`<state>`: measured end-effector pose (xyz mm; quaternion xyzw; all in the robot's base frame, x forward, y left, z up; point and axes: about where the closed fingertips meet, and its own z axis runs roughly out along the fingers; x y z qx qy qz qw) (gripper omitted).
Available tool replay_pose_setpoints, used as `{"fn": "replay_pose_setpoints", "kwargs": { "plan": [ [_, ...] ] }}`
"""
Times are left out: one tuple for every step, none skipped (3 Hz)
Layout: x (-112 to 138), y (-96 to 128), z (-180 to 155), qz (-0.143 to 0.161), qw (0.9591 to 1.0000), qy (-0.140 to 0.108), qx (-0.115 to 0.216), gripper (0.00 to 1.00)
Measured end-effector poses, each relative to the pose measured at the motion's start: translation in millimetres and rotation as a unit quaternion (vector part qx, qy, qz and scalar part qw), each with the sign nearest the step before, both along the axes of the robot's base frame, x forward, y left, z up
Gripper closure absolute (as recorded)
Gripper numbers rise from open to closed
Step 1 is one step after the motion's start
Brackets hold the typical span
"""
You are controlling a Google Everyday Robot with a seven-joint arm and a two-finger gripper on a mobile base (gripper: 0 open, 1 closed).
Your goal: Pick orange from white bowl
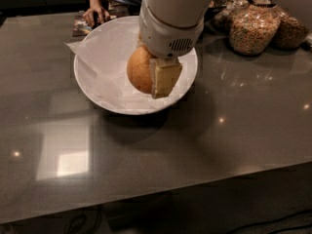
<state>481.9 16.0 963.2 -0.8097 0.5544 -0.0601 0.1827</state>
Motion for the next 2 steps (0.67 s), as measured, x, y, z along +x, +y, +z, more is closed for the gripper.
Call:
{"fn": "replay_pose_setpoints", "kwargs": {
  "plan": [
    [-47.2, -10.1, 24.0, 0.008, 0.9992, -0.029, 0.025, 1.00],
    [-54.5, -7.3, 35.1, 0.010, 0.9987, -0.040, 0.029, 1.00]
  ]
}}
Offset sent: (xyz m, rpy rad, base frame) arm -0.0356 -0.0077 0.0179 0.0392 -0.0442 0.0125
